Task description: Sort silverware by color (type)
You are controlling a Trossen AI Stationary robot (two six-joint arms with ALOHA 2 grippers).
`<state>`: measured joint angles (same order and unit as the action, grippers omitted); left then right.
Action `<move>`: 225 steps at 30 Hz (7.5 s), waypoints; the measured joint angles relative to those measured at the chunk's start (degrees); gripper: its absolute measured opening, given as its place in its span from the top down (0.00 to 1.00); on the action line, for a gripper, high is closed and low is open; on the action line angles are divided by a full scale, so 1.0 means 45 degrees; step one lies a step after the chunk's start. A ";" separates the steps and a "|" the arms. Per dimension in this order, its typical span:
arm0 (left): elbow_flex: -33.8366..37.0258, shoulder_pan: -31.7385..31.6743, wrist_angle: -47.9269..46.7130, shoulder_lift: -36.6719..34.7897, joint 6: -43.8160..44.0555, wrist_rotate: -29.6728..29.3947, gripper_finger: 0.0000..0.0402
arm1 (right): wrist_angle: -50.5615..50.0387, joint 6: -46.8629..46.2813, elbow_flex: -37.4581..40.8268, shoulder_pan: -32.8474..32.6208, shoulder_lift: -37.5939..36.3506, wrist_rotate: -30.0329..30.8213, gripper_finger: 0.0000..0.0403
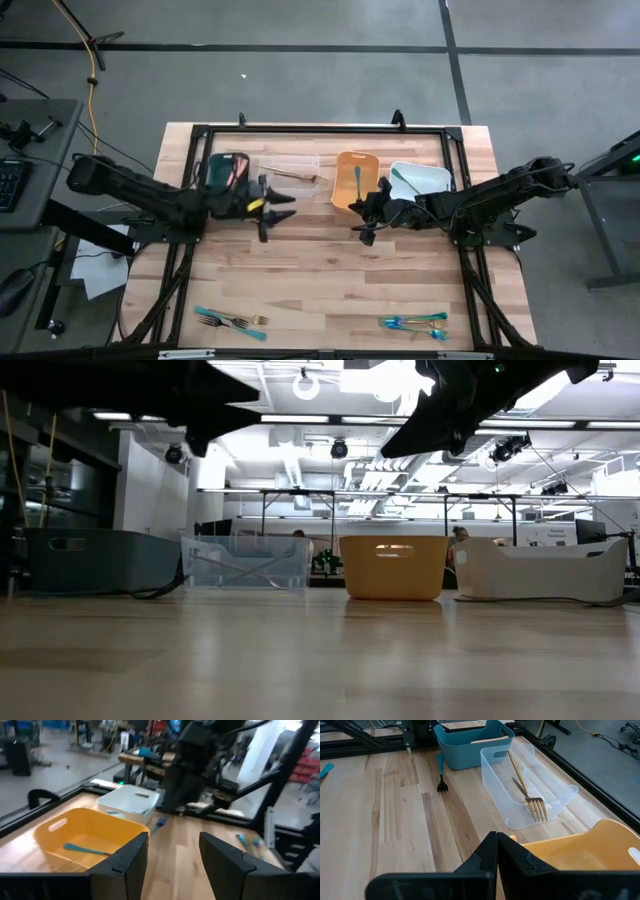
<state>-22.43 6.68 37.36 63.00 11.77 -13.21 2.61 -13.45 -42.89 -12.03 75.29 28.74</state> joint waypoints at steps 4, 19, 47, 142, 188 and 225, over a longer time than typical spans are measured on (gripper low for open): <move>0.0957 0.0784 0.1195 0.0002 -0.0384 -0.0341 0.58 | 0.0042 0.0036 0.0000 0.0000 0.0000 -0.0002 1.00; 0.1028 0.1222 0.1302 -0.0005 -0.1882 -0.0196 0.58 | 0.0109 0.0723 0.0000 0.0034 0.0000 0.0002 1.00; 0.0271 0.1129 -0.5281 0.0005 0.1794 -0.1449 0.58 | 0.0340 0.0675 0.0000 0.0034 0.0000 -0.0002 1.00; -0.2348 0.2043 0.3148 0.3210 -0.0506 0.1006 1.00 | 0.1139 0.0739 0.0000 0.0025 0.0161 -0.1197 1.00; -0.1672 0.1402 0.9722 0.6358 0.1161 -0.0099 1.00 | 0.9156 0.3764 -0.1559 0.0503 0.5557 -0.4047 0.50; 0.1976 0.1494 0.9828 0.2069 -0.1081 -0.0993 0.63 | 0.4171 0.3860 -0.1067 -0.0131 0.2825 -0.0414 1.00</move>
<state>-13.54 13.41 81.59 72.32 6.90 -17.68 21.38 3.92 -47.70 -12.62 88.00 26.88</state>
